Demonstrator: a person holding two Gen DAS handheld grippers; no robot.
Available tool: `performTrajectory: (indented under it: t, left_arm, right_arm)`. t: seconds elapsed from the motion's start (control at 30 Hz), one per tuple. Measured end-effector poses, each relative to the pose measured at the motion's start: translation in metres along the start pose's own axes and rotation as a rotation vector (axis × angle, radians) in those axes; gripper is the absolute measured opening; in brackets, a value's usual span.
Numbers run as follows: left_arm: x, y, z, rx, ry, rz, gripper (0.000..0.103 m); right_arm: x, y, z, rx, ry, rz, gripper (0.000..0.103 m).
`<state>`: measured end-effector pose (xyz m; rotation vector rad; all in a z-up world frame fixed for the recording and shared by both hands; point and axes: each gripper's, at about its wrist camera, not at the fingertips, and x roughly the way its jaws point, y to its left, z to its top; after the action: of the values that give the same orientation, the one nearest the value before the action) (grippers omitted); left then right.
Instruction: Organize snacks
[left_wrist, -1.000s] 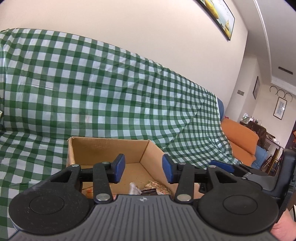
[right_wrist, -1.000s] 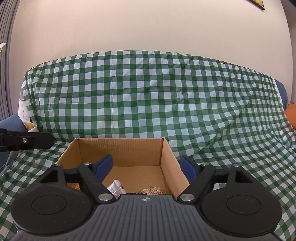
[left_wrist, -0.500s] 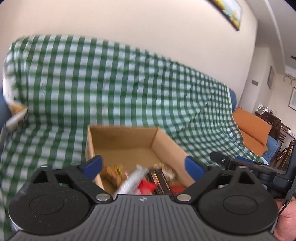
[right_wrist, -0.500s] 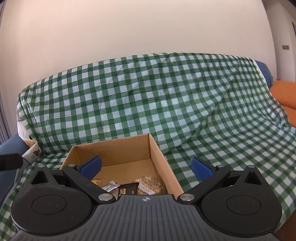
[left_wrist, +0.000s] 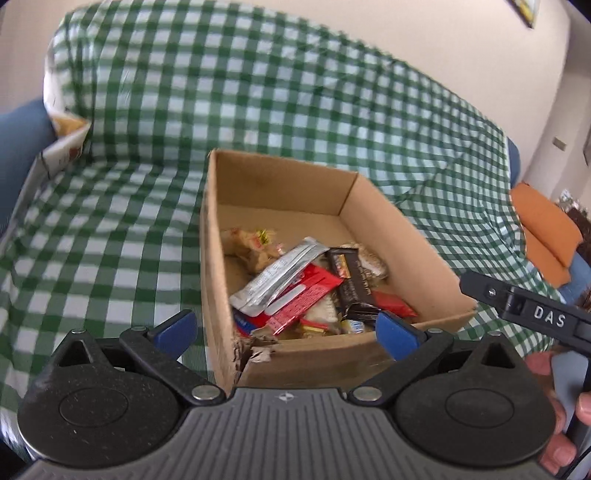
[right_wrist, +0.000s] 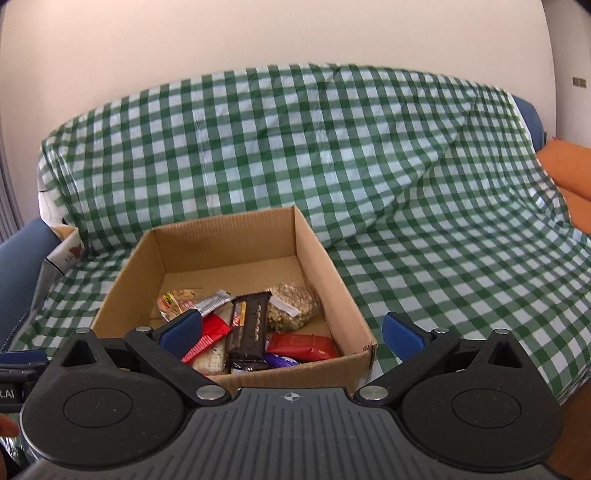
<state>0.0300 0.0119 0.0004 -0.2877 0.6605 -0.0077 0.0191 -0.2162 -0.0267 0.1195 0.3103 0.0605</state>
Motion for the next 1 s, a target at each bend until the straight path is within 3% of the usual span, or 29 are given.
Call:
performTrajectory:
  t: [0.13,1.0]
  left_arm:
    - [0.01,0.009,0.003,-0.054,0.046,0.002,0.103]
    - [0.013,-0.003,0.0,0.003,0.054,0.006,0.103]
  right_arm:
    - [0.009,0.005,0.0,-0.008,0.016,0.001,0.102]
    - [0.018,0.026,-0.003,-0.088,0.028,0.023,0.102]
